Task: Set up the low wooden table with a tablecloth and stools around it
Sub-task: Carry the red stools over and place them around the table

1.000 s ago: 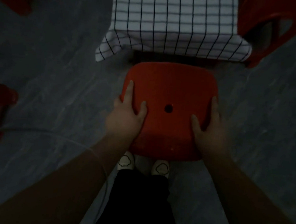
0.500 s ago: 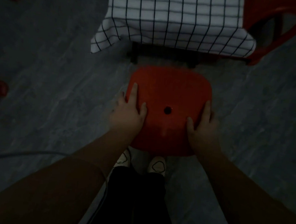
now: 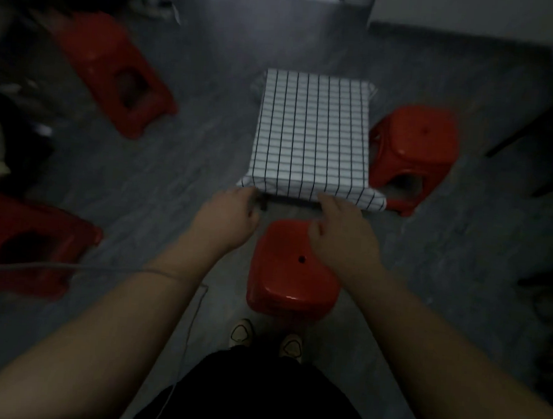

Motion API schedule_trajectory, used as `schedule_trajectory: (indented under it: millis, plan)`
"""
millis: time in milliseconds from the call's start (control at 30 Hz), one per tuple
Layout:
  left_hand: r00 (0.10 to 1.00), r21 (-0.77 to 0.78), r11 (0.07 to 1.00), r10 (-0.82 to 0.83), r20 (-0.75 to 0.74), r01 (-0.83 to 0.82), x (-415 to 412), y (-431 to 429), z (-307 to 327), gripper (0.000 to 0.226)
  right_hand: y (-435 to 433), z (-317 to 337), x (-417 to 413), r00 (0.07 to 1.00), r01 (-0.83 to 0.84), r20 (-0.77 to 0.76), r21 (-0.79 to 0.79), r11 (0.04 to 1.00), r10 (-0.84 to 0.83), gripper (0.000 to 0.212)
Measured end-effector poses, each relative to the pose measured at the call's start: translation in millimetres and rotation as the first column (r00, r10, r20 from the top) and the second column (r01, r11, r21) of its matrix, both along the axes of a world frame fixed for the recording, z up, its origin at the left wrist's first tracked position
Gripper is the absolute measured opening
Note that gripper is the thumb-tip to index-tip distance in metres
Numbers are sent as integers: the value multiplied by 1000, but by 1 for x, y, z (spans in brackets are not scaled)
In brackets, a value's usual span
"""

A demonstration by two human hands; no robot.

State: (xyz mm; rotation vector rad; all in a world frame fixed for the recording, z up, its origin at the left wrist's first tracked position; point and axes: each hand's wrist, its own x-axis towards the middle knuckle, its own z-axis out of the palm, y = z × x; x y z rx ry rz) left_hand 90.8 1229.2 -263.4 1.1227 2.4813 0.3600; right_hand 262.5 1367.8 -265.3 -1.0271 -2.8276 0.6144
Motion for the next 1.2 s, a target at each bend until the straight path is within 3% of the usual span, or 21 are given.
schedule_trajectory:
  millis: [133, 267, 567, 900, 1200]
  plan:
    - [979, 79, 997, 1, -204, 16, 11, -27, 80, 50, -10, 77, 1, 993, -30, -112, 106, 994, 42, 57]
    - [936, 106, 994, 54, -348, -18, 6, -53, 126, 55, -7, 117, -8, 988, -99, -104, 160, 982, 117, 58]
    - [855, 96, 926, 374, -359, -365, -12, -157, 169, 57, -69, 160, -86, 903, -388, -112, 198, 900, 415, 61]
    - [719, 133, 780, 617, -320, -611, -14, -327, 166, 56, -246, 182, -161, 703, -671, -105, 229, 705, 703, 64]
    - [585, 82, 655, 718, -377, -751, -28, -566, 149, 59, -489, 161, -225, 554, -805, -83, 201, 558, 829, 63]
